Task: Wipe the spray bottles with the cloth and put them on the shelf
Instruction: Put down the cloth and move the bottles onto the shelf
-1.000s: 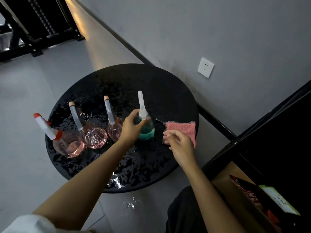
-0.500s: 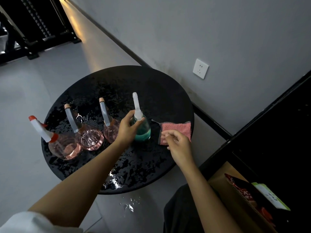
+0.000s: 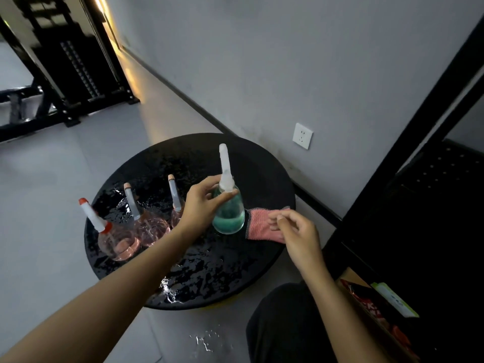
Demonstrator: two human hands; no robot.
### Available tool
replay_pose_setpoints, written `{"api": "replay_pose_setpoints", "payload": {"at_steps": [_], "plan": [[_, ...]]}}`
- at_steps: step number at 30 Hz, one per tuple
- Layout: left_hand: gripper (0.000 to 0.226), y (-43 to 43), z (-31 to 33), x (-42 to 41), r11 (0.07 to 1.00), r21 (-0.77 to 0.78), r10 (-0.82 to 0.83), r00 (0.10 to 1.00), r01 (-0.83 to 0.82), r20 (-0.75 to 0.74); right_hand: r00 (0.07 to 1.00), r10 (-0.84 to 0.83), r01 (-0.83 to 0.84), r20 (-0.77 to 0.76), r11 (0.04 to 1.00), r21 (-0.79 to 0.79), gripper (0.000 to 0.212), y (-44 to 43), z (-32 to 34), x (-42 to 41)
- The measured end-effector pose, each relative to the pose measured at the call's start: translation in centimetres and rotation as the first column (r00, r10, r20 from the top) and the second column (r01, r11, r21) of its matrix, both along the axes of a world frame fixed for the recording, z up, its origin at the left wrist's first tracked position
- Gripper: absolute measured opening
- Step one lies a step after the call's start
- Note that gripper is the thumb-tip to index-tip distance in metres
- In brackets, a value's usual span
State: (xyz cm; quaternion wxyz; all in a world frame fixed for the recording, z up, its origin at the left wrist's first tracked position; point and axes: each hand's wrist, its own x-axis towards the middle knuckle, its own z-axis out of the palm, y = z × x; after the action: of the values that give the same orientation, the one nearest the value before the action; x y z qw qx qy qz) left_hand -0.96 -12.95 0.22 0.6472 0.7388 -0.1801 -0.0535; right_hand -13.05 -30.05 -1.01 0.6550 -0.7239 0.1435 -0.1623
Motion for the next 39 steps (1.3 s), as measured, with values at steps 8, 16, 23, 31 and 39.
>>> {"api": "replay_pose_setpoints", "payload": {"at_steps": [8,16,23,31,39], "plan": [[0.035,-1.9,5.8,-5.6,0.991,-0.079,-0.096,0.990,0.104,0.102,0.997,-0.045,0.047,0.063,0.998,-0.039,0.026,-2.1,3.8,-4.8],[0.032,-5.8,8.3,-12.4,0.958,-0.098,-0.258,0.959,0.270,0.114,0.981,-0.166,0.174,0.102,0.981,-0.081,0.023,-5.6,6.3,-11.8],[0.031,-12.1,8.2,-16.8,0.889,-0.122,-0.436,0.897,0.441,0.070,0.930,-0.358,0.364,0.088,0.929,-0.066,0.026,-10.4,6.6,-18.0],[0.026,-21.0,7.0,-18.9,0.835,-0.091,-0.540,0.840,0.543,0.055,0.886,-0.463,0.463,0.023,0.884,-0.057,0.025,-15.2,6.4,-23.4],[0.021,-28.7,5.0,-18.6,0.814,-0.011,-0.580,0.813,0.581,0.057,0.853,-0.520,0.518,-0.047,0.854,-0.053,0.020,-18.4,5.8,-26.8]]}}
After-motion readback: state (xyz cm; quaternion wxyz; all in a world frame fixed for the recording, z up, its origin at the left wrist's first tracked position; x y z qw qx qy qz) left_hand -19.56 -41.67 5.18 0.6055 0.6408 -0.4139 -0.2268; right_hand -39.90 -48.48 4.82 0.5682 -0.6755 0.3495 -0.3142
